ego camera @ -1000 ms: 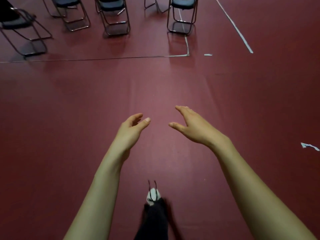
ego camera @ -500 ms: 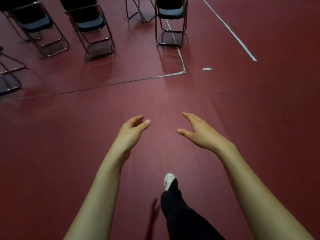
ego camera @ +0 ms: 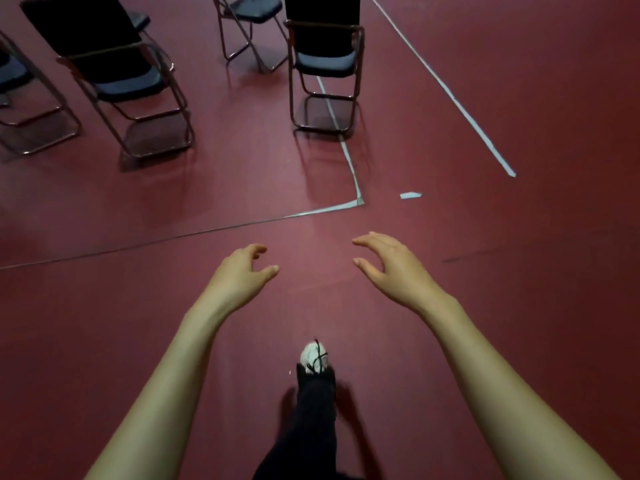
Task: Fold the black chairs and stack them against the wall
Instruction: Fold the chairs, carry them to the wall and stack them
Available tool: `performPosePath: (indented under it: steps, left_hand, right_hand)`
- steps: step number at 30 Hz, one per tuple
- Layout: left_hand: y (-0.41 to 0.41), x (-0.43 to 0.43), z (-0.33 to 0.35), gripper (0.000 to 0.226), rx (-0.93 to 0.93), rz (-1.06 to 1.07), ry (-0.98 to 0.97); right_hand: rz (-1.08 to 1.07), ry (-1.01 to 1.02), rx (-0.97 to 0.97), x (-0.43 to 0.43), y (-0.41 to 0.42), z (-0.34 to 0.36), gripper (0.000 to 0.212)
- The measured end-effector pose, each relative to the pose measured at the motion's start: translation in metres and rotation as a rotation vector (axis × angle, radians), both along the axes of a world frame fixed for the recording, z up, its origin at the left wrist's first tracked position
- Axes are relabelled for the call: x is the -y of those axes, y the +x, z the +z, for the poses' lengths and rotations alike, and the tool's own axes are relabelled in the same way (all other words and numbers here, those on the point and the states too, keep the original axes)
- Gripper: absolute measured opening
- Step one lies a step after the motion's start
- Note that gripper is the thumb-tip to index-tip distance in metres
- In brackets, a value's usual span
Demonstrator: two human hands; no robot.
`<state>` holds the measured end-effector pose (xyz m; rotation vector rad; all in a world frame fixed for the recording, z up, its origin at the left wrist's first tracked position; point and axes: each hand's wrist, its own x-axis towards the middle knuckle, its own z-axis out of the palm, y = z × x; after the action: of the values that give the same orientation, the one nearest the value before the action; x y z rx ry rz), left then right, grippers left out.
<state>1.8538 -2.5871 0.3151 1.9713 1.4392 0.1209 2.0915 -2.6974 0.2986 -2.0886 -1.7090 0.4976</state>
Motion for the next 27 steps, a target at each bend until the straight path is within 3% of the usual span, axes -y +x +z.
performPosePath:
  steps: [4, 6, 10, 14, 16, 22, 27]
  left_hand:
    - [0.083, -0.124, -0.013, 0.052, -0.068, -0.158, -0.109]
    - [0.124, -0.18, -0.008, 0.054, -0.086, -0.225, -0.124]
    - [0.205, -0.291, 0.004, 0.041, 0.113, -0.144, -0.111]
    - [0.293, -0.405, 0.005, 0.023, 0.422, 0.04, -0.3]
    - [0.337, -0.463, 0.005, 0.018, 0.46, 0.067, -0.325]
    - [0.448, -0.625, 0.02, 0.004, 0.488, 0.129, -0.306]
    - [0.51, -0.761, 0.018, 0.044, 0.447, 0.147, -0.226]
  right_hand:
    - [-0.043, -0.35, -0.066, -0.124, 0.062, -0.031, 0.056]
    - [-0.111, -0.418, -0.143, -0.177, 0.093, -0.03, 0.062]
    - [-0.245, -0.291, -0.294, -0.276, 0.159, -0.019, 0.062]
    - [-0.486, -0.035, -0.616, -0.39, 0.238, -0.013, 0.058]
    - [-0.521, 0.046, -0.677, -0.449, 0.279, -0.008, 0.052]
    - [-0.46, 0.113, -0.551, -0.62, 0.389, 0.012, 0.04]
    - [-0.309, 0.03, -0.355, -0.756, 0.46, 0.006, 0.051]
